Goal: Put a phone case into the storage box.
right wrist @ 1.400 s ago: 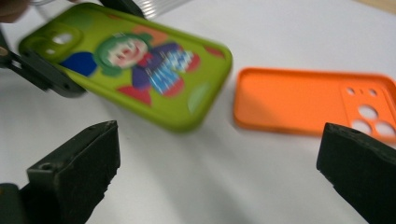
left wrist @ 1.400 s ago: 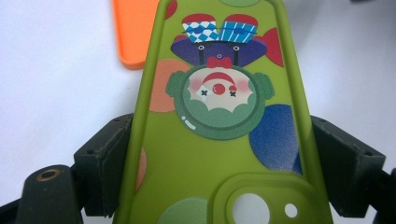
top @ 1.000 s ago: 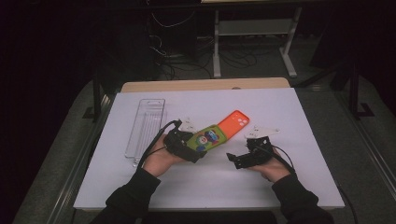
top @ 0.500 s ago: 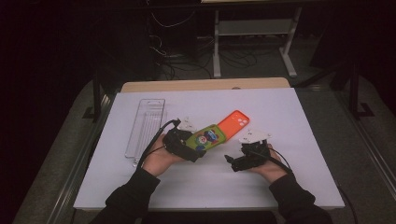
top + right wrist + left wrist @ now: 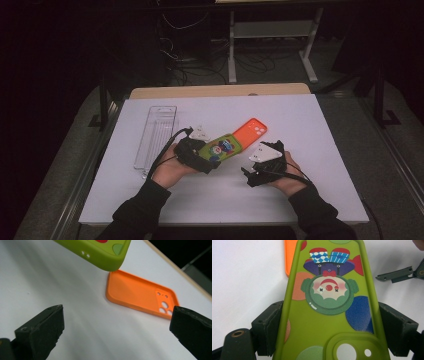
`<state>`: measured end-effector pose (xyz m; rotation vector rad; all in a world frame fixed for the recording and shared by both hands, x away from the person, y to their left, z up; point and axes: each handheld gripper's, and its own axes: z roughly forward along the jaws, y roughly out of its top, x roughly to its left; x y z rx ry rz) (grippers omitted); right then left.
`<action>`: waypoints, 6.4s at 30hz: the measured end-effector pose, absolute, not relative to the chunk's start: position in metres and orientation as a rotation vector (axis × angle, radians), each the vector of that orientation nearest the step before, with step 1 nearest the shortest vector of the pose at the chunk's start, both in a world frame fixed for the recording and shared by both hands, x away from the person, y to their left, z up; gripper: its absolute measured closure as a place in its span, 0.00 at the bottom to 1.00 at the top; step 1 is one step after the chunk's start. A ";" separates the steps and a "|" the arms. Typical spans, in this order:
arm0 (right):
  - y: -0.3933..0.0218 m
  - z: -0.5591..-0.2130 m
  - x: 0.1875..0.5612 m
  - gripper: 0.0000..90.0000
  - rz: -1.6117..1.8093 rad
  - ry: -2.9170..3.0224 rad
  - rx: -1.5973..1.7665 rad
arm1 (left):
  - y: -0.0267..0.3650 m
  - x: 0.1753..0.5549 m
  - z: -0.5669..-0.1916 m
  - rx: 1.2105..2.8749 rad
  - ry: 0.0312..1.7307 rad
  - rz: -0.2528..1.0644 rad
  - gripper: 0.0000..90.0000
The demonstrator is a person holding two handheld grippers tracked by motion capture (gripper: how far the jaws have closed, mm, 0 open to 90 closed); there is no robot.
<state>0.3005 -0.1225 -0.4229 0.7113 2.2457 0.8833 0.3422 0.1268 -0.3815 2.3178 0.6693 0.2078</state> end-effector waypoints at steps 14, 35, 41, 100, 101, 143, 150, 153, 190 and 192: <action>-0.120 -0.423 0.296 0.00 0.710 2.172 0.476 | 0.127 0.343 -0.381 2.336 0.644 0.218 0.17; -0.110 -0.427 0.286 0.00 0.507 2.027 0.202 | 0.127 0.342 -0.381 2.332 0.651 0.207 0.17; -0.109 -0.428 0.286 0.00 0.439 1.958 0.092 | 0.127 0.343 -0.381 2.332 0.651 0.208 0.17; -0.047 -0.447 0.275 0.62 0.338 1.770 -0.270 | 0.130 0.344 -0.380 2.342 0.611 0.206 0.17; -0.047 -0.447 0.275 0.65 0.343 1.764 -0.272 | 0.130 0.344 -0.380 2.344 0.612 0.205 0.17; -0.060 -0.439 0.280 0.84 0.365 1.749 -0.223 | 0.145 0.346 -0.374 2.270 0.590 0.171 0.00; -0.070 -0.435 0.287 0.84 0.394 1.830 -0.142 | 0.154 0.347 -0.370 2.255 0.598 0.197 0.00; -0.073 -0.436 0.288 0.84 0.420 1.864 -0.095 | 0.156 0.349 -0.371 2.269 0.606 0.188 0.00; -0.108 -0.407 0.318 0.84 1.129 2.160 0.743 | 0.157 0.349 -0.371 2.270 0.610 0.232 0.00; -0.111 -0.406 0.320 0.84 1.169 2.164 0.775 | 0.157 0.349 -0.371 2.269 0.613 0.232 0.00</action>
